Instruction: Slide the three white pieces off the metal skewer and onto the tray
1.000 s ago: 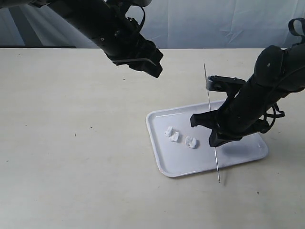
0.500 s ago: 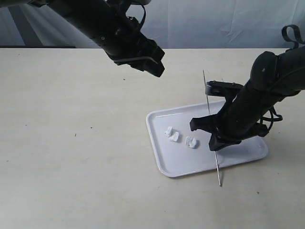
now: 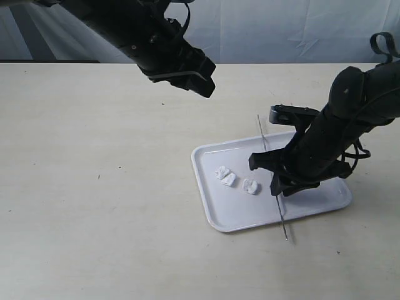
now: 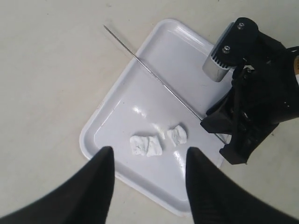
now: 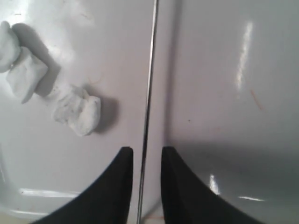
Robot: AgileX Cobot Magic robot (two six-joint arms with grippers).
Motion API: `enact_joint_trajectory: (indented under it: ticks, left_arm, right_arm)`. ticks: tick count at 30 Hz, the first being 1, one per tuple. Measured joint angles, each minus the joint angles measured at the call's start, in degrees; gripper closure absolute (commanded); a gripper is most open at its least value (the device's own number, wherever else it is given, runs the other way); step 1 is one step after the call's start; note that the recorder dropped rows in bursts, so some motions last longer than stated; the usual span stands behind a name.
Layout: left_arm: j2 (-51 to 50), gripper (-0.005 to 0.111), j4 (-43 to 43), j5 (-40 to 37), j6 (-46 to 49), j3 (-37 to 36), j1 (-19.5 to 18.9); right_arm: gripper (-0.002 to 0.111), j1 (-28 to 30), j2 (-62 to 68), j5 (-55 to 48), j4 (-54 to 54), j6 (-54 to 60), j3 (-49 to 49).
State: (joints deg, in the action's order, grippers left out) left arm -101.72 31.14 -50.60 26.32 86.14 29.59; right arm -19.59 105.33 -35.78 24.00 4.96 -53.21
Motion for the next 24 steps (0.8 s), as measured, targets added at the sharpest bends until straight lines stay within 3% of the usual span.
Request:
enact_joint_trajectory:
  ticks: [5, 11, 18, 24]
  left_arm:
    - [3.2, 0.063, -5.7, -1.6, -2.4, 0.0, 0.0]
    - [7.4, 0.066, -10.6, -6.1, -5.5, 0.0, 0.0]
    - [14.7, 0.085, -15.8, -12.9, -9.7, -1.0, 0.0]
    - [29.4, 0.088, -18.2, -13.9, -15.2, -14.2, 0.0]
  right_arm:
    - [0.109, 0.0, -3.5, 0.1, -0.5, 0.3, 0.0]
    - [0.109, 0.0, -9.8, -1.4, -1.6, 1.0, 0.0]
    - [0.109, 0.0, -18.5, -4.0, -2.3, 2.5, 0.0]
    - [0.109, 0.0, -31.6, -7.4, -1.9, 6.2, 0.7]
